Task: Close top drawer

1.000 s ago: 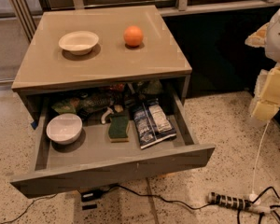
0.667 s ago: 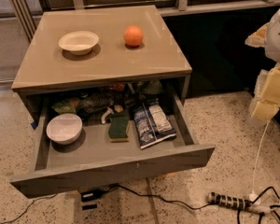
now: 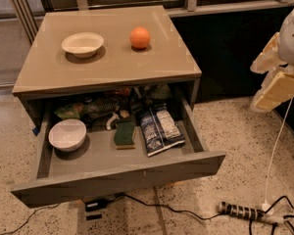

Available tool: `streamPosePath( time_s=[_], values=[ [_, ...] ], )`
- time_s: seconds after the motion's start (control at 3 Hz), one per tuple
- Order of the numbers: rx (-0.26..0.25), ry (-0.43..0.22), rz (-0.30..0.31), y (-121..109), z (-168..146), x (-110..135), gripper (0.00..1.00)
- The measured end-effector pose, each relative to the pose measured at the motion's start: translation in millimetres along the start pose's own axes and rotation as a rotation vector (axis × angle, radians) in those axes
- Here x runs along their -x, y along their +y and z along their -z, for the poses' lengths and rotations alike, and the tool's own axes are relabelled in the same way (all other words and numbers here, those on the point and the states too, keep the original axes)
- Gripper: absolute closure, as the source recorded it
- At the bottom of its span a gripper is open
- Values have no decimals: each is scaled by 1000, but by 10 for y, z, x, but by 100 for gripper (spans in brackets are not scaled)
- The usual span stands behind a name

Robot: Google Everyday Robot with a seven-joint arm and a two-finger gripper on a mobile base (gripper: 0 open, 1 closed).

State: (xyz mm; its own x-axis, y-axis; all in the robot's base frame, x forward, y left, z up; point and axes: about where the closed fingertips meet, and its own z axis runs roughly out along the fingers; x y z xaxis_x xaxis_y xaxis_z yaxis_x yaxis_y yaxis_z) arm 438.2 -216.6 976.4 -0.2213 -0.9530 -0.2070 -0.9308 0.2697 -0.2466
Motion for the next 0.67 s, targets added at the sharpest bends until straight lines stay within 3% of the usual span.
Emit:
streamPosePath(
  time_s=[0.67],
  values=[
    [0, 0, 0, 0, 0, 0, 89]
  ],
)
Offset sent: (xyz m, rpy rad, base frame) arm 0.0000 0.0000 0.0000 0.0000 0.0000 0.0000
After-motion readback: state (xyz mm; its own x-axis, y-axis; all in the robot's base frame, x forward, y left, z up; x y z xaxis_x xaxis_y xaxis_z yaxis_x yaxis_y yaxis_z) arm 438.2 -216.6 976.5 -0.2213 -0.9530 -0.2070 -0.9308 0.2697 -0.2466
